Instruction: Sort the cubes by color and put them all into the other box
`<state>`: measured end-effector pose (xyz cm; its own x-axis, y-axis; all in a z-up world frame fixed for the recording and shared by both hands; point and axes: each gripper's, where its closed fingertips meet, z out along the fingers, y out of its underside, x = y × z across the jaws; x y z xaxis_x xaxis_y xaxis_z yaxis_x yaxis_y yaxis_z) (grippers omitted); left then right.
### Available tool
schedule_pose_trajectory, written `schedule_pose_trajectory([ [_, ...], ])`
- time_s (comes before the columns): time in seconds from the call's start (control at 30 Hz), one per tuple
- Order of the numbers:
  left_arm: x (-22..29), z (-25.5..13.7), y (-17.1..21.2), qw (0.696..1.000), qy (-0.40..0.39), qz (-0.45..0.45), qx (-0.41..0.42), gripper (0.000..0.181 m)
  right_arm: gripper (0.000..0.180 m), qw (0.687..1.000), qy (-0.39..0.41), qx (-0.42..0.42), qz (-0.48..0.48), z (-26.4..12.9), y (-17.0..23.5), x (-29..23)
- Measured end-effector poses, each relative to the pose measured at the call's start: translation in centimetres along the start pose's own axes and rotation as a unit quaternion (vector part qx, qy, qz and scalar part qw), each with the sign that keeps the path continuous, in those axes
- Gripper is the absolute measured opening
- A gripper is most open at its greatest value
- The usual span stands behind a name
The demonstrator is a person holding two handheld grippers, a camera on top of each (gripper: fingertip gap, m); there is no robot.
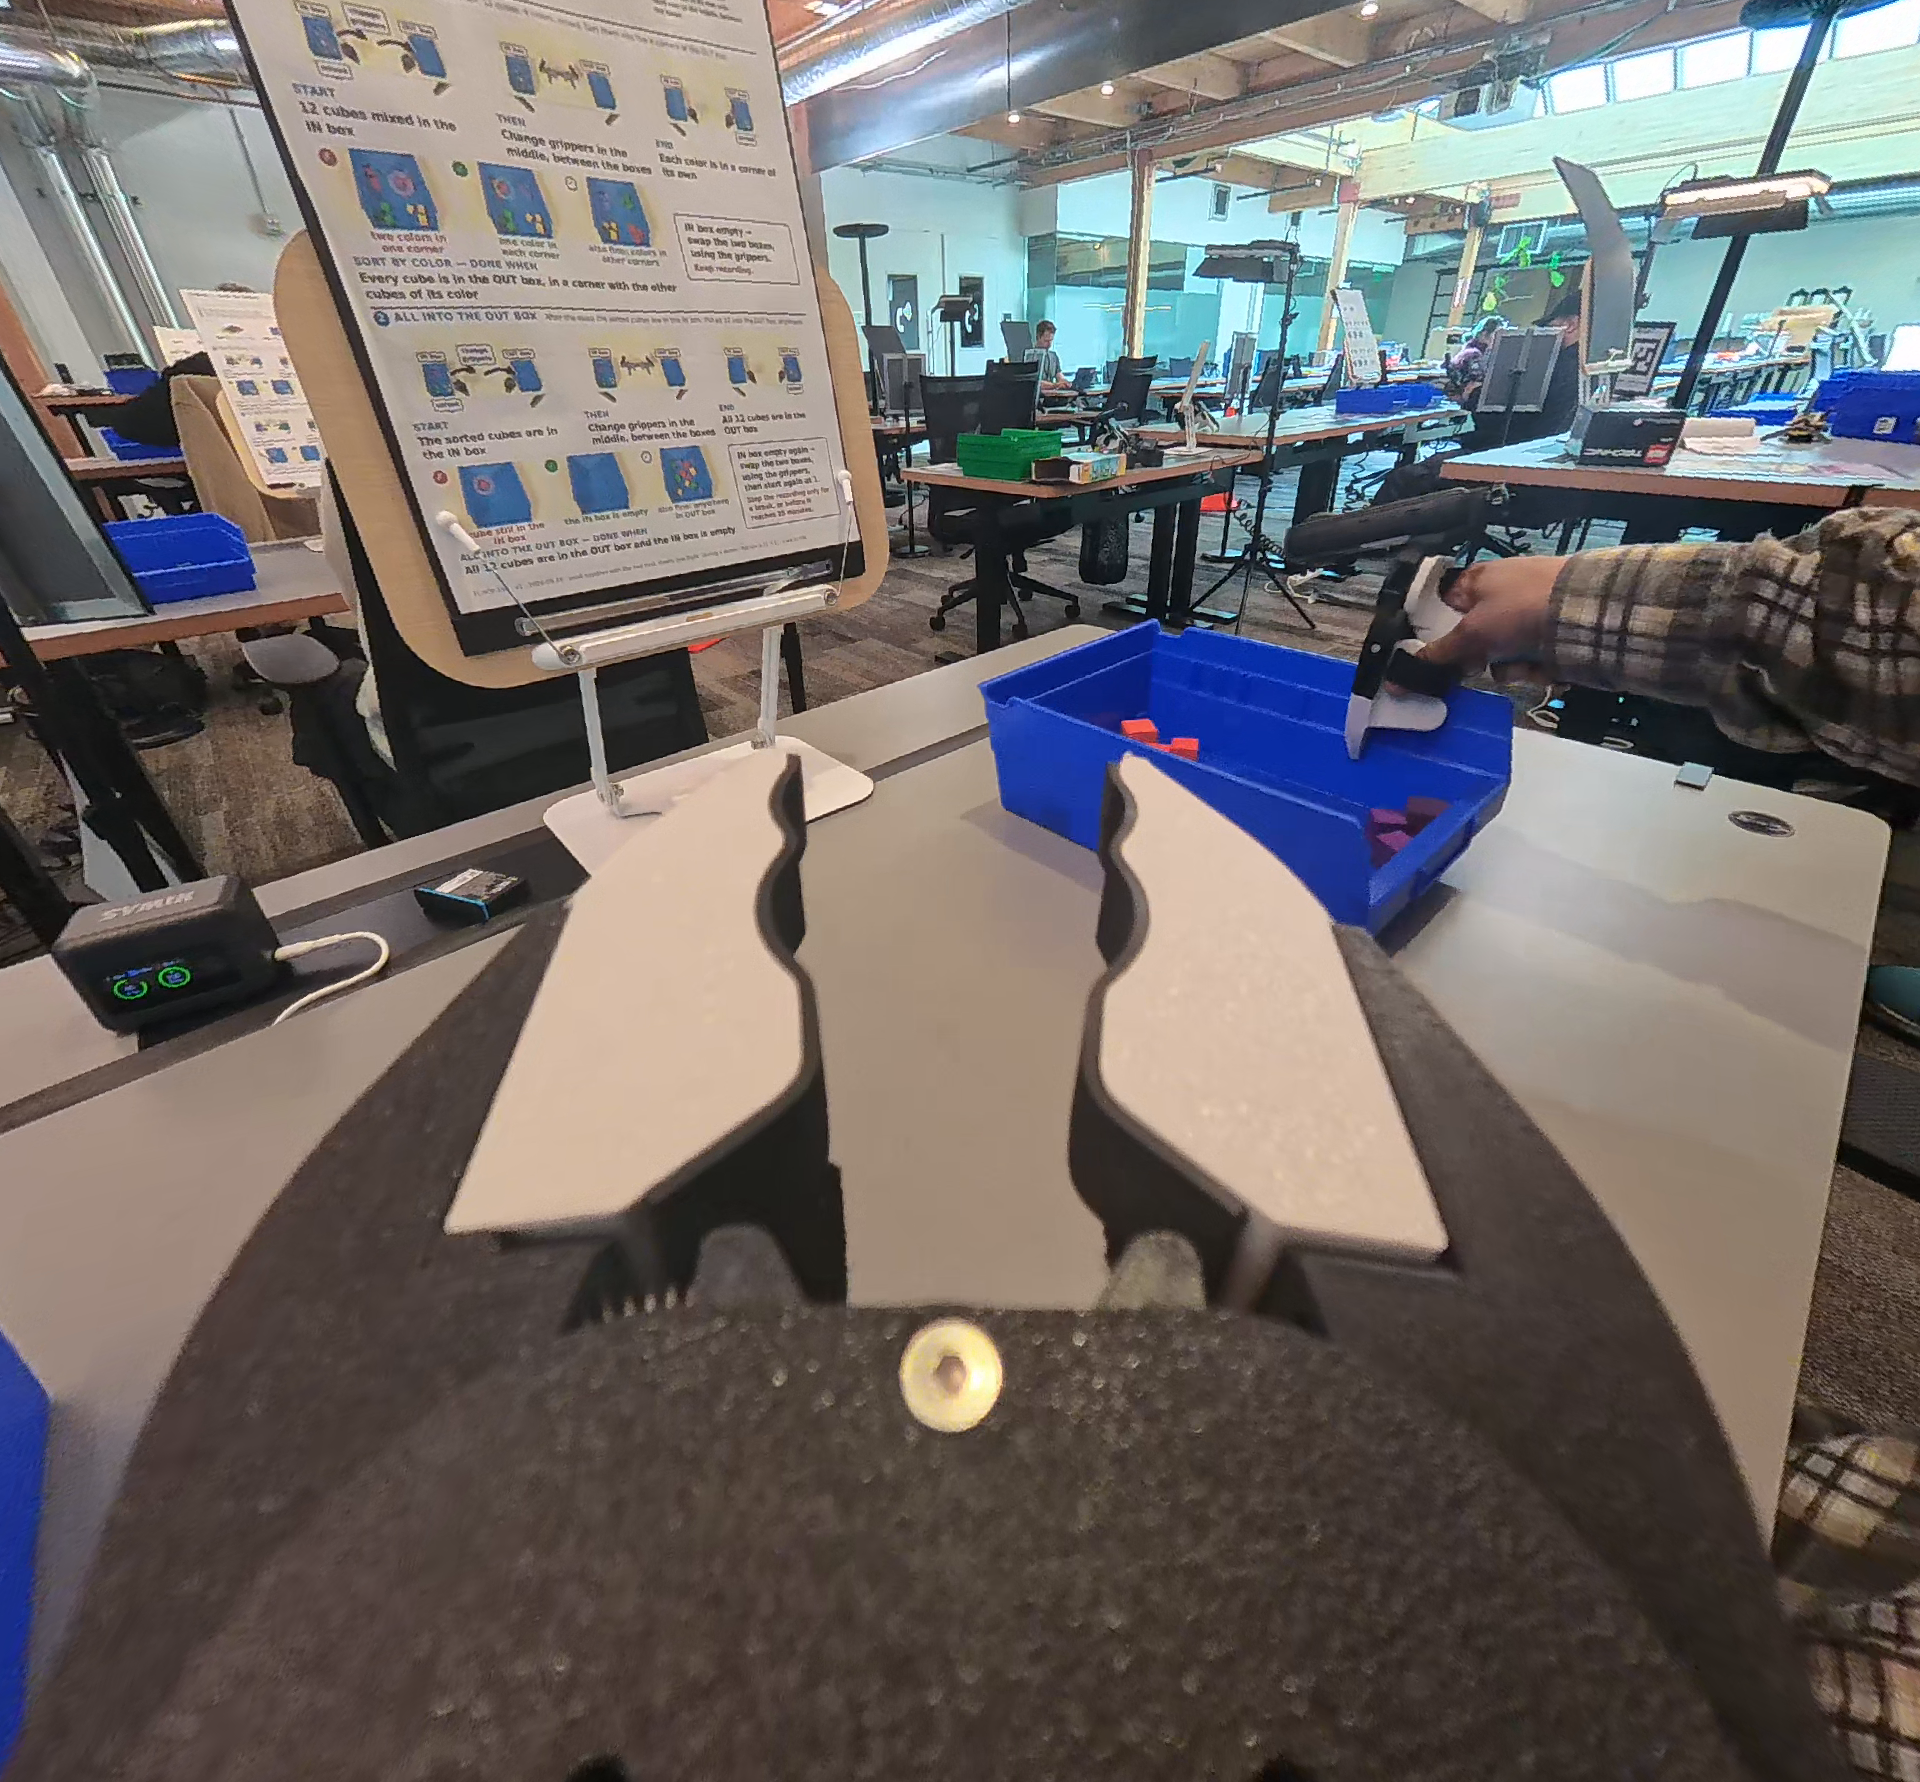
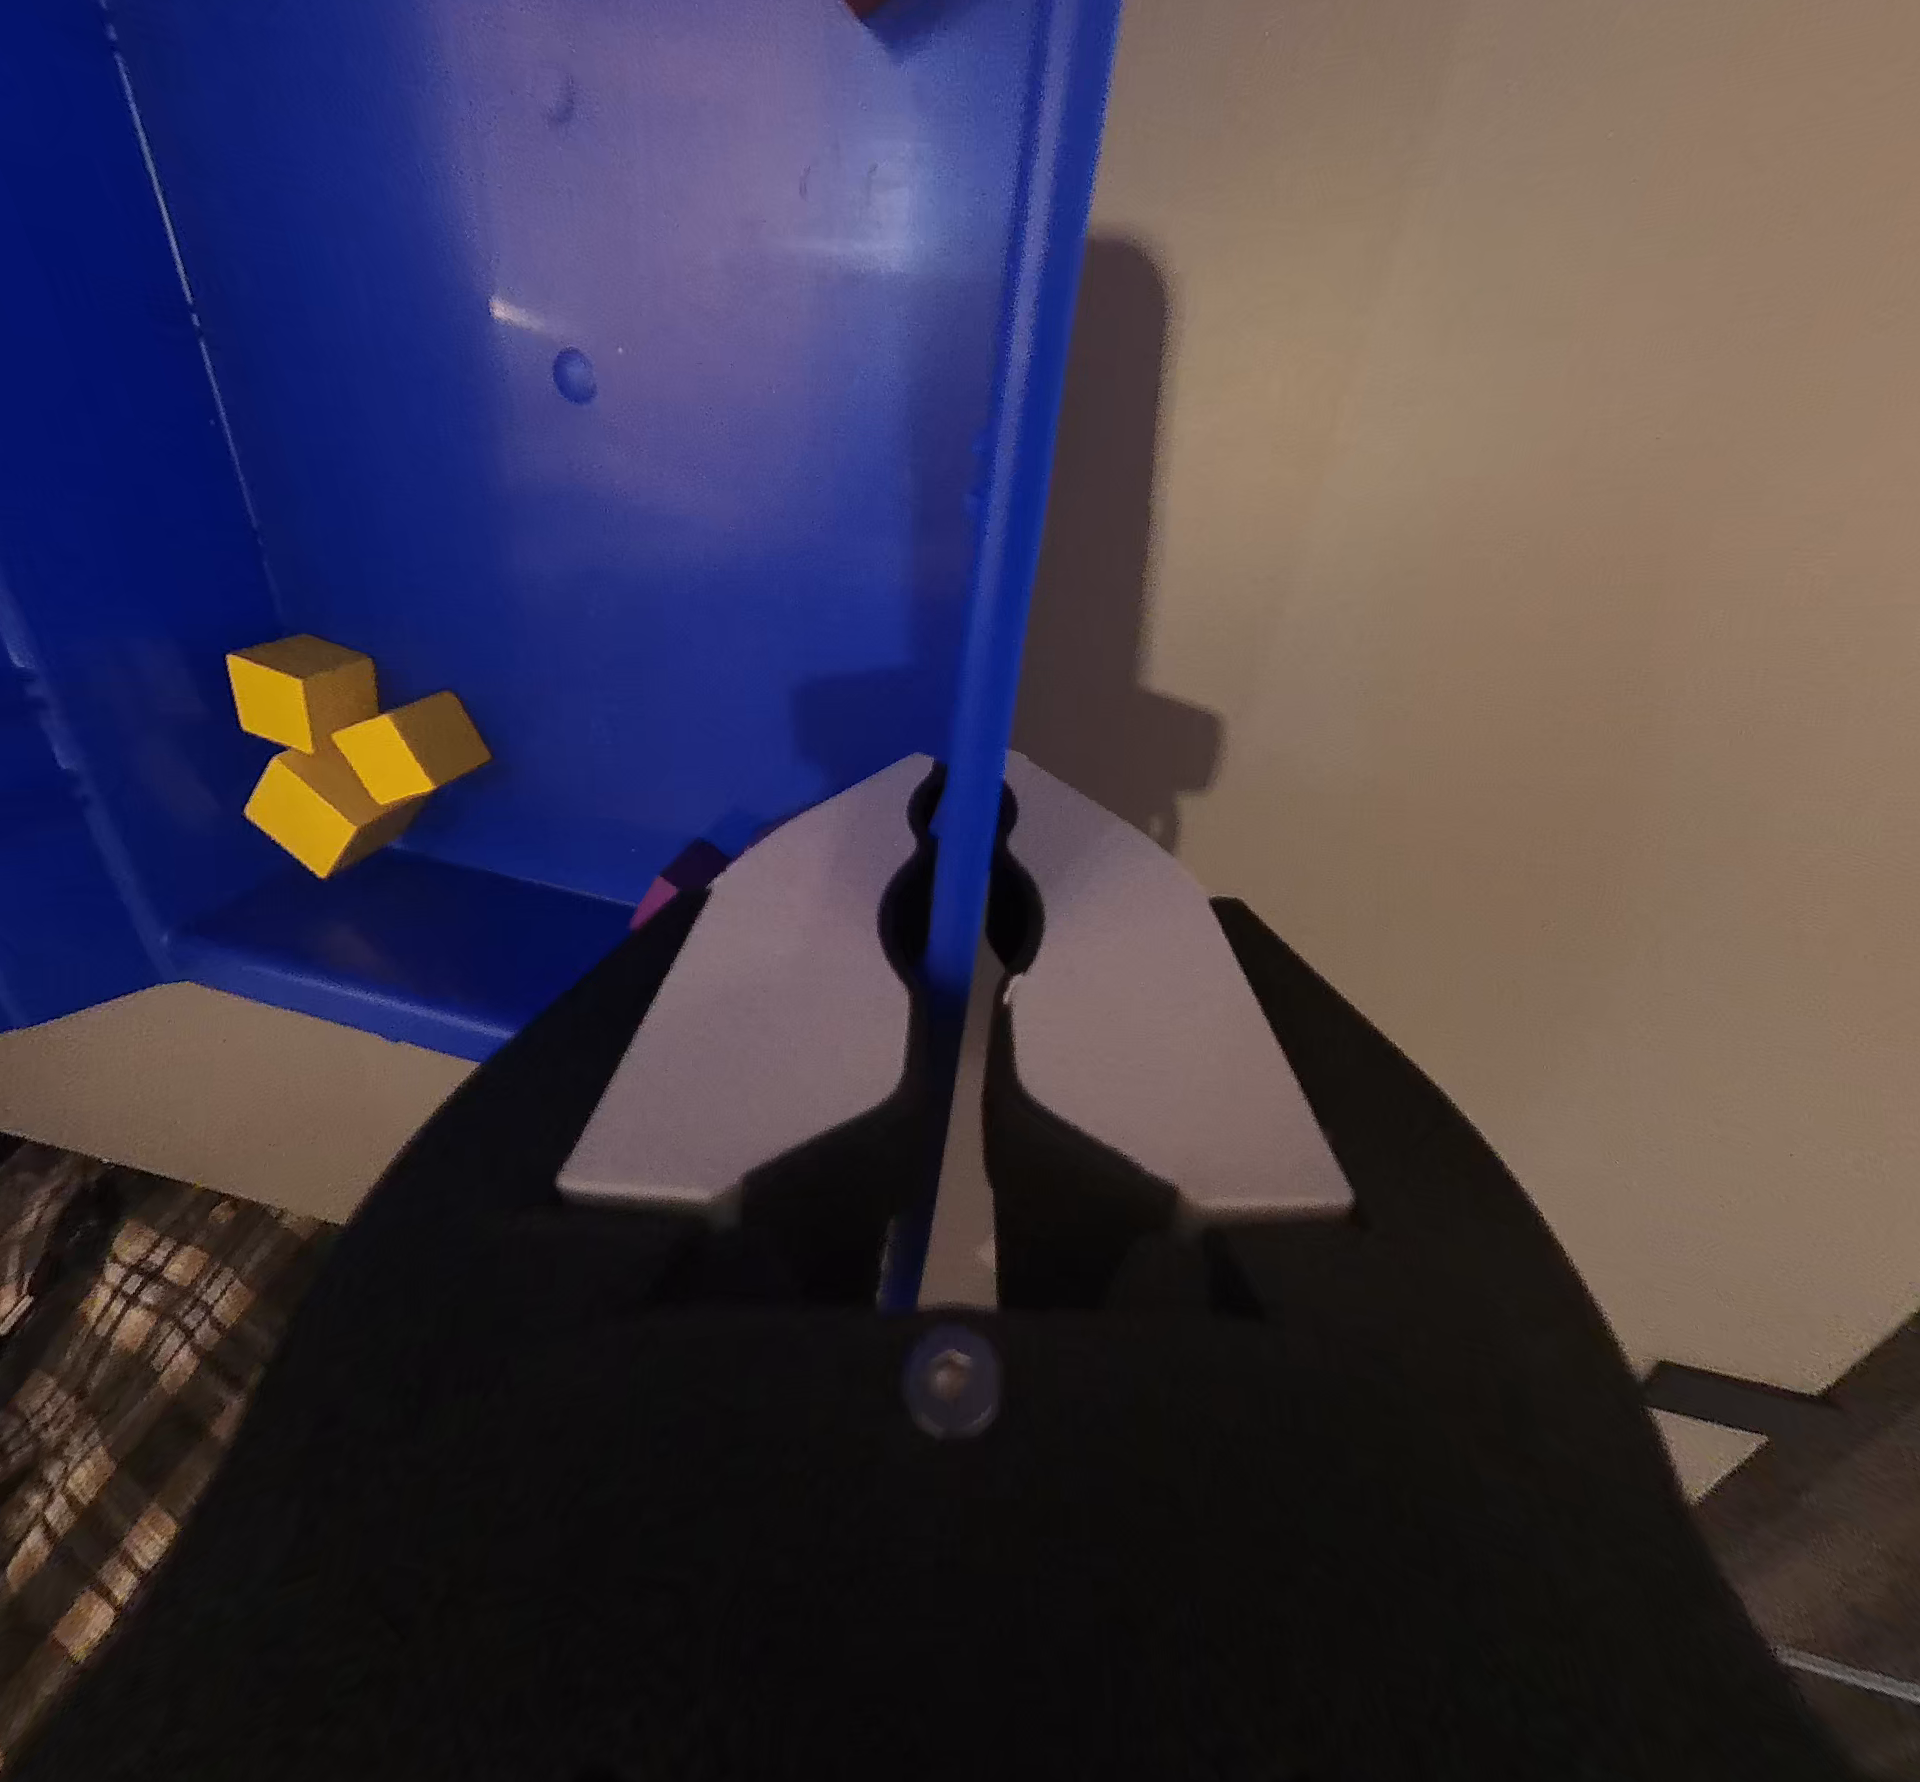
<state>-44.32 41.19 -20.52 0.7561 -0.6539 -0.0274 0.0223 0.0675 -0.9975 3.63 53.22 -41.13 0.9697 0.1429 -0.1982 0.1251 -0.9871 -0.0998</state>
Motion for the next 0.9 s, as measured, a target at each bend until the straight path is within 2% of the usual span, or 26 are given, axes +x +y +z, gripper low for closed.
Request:
schedule_pose_trajectory([
  [0.33,-0.5,-0.6,0.0,1.000,-0.011,0.006,-0.014,0.054,0.006,0.999,-0.009,-0.003,-0.037,1.6,-1.3,-6.8],
  [0.57,-2.5,-2.4,-0.8,0.999,-0.046,0.003,-0.005,0.054,0.006,0.996,-0.021,-0.012,-0.086,3.6,-1.9,-15.2],
  [0.9,-6.5,-5.8,-1.1,0.993,-0.118,-0.006,-0.020,0.053,0.006,0.996,-0.017,-0.038,-0.082,6.0,-1.5,-27.8],
])
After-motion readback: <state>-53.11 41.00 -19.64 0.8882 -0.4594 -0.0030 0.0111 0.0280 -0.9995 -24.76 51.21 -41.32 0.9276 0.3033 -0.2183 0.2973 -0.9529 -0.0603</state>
